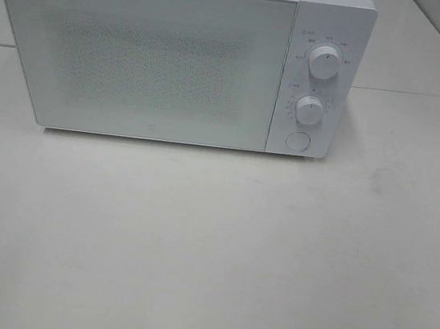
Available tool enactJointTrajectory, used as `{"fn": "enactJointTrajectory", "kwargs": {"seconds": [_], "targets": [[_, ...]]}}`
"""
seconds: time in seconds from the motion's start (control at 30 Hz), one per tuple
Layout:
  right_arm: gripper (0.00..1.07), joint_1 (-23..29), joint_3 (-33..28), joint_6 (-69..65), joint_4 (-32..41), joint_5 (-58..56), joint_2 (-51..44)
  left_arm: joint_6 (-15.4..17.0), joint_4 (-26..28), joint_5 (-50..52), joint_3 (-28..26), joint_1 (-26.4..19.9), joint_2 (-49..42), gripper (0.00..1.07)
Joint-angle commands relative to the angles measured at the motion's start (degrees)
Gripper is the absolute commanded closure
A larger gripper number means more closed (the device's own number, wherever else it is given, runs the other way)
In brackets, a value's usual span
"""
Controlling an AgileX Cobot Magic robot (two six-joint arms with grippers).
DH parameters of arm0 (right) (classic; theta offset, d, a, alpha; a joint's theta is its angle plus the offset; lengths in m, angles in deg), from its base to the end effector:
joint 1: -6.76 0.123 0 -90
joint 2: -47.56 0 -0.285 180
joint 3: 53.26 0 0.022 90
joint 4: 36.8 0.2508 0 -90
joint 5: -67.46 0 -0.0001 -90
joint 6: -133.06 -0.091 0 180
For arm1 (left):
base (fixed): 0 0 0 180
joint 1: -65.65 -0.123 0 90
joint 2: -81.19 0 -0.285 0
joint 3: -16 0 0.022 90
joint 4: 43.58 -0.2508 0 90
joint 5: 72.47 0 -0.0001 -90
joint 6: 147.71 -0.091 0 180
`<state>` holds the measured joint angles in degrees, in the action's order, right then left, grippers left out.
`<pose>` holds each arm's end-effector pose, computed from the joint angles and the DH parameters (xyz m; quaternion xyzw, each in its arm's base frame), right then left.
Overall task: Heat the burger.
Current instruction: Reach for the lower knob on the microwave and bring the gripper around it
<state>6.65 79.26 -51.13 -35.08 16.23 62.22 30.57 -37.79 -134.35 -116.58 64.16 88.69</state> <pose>0.0192 0.0021 0.2956 0.0328 0.8349 0.0345 0.5483 -0.0088 -0.0083 0.2816 0.0048 0.8506 -0.0357 0.5245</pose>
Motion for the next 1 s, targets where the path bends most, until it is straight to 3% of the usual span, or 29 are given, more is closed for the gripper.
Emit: {"fn": "enactJointTrajectory", "kwargs": {"seconds": [0.03, 1.0], "targets": [[0.32, -0.34, 0.29, 0.69, -0.23, 4.53, 3.21, 0.11, 0.46, 0.69, 0.23, -0.17, -1.32, 0.08], [0.32, -0.34, -2.86, 0.69, -0.17, 39.88, 32.72, 0.11, 0.46, 0.69, 0.23, -0.17, -1.32, 0.08]]}}
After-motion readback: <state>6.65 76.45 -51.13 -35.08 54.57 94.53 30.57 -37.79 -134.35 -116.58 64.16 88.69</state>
